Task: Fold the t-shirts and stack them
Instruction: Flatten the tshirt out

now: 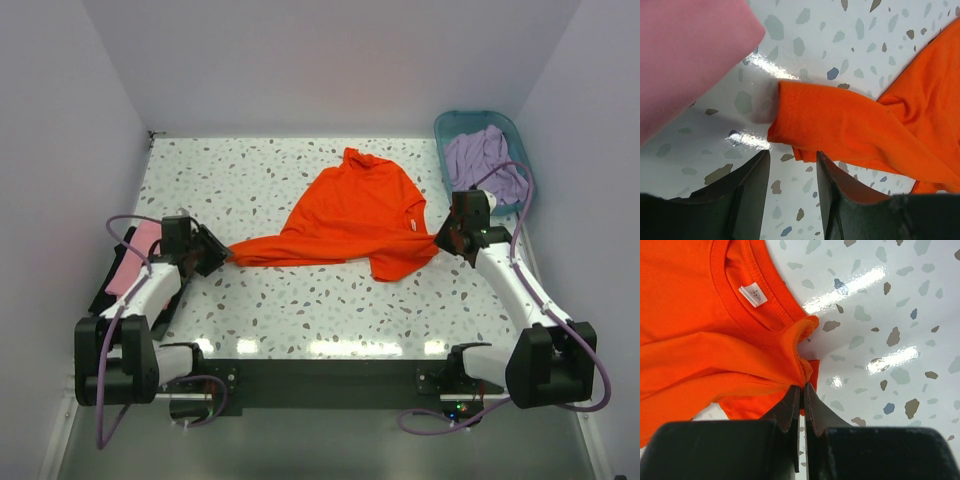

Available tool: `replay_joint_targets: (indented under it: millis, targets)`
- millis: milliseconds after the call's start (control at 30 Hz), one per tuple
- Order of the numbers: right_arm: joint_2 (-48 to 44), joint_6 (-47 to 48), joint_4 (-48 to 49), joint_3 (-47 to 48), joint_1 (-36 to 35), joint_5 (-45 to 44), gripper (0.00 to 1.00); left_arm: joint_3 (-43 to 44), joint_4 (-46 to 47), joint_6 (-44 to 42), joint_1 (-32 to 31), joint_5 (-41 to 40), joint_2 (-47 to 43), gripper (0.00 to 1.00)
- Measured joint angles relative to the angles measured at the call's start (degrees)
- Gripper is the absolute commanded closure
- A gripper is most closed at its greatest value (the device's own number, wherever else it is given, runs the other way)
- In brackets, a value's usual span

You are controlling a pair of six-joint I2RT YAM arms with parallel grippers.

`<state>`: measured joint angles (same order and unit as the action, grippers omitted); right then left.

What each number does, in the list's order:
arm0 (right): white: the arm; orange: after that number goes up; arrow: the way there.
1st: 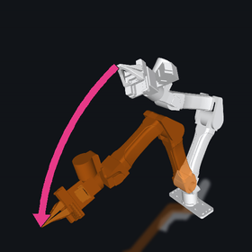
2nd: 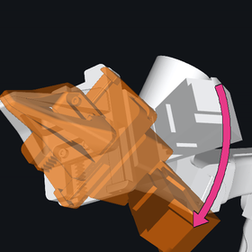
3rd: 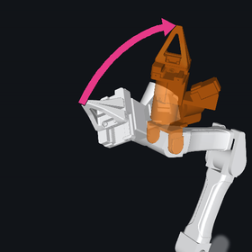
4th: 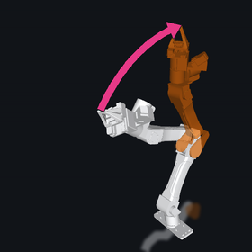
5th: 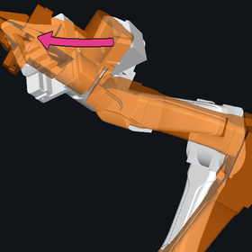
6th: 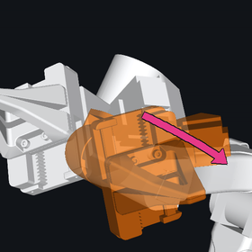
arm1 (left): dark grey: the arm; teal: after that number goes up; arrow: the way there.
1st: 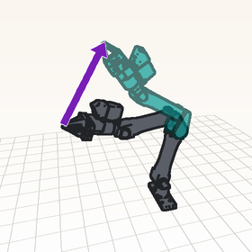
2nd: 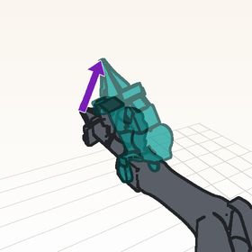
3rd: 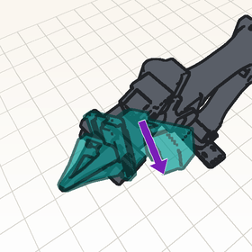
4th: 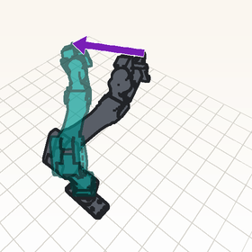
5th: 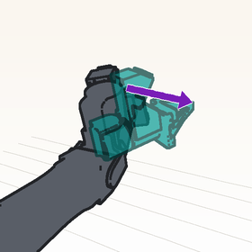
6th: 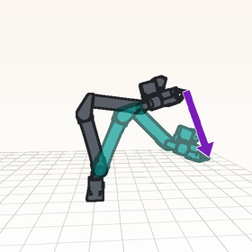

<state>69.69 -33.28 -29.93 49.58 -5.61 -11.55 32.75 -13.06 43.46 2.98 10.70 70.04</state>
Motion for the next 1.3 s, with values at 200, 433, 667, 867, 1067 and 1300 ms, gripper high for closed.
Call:
replay_joint_targets:
  millis: [200, 433, 667, 867, 1067, 1300]
  targets:
    - [0.00, 0.07, 0.04, 0.00, 0.00, 0.81, 1.00, -1.42, -0.37, 1.09, 0.00, -1.79, -1.81, 0.57]
    - [0.09, 0.04, 0.33, 0.00, 0.00, 2.27, 1.00, -1.77, 0.44, 3.93, 0.00, -2.14, 0.07, 0.59]
    - [0.09, 0.04, 0.55, 0.00, 0.00, 3.50, 1.00, -1.79, 3.32, 5.70, -0.07, -1.51, 4.17, 0.62]
    - [0.09, 0.04, 0.63, 0.00, 0.00, 3.69, 1.00, -1.77, 6.23, 7.02, -0.09, -0.87, 7.02, 0.72]
    - [0.09, 0.11, 0.61, 0.00, 0.00, 3.78, 1.00, -1.55, 7.87, 7.89, -0.13, -0.63, 8.83, 0.92]
    - [0.00, 0.39, -0.37, 1.42, 0.00, 4.09, 1.00, 1.11, 6.54, 7.91, -0.13, -0.94, 8.57, 1.00]
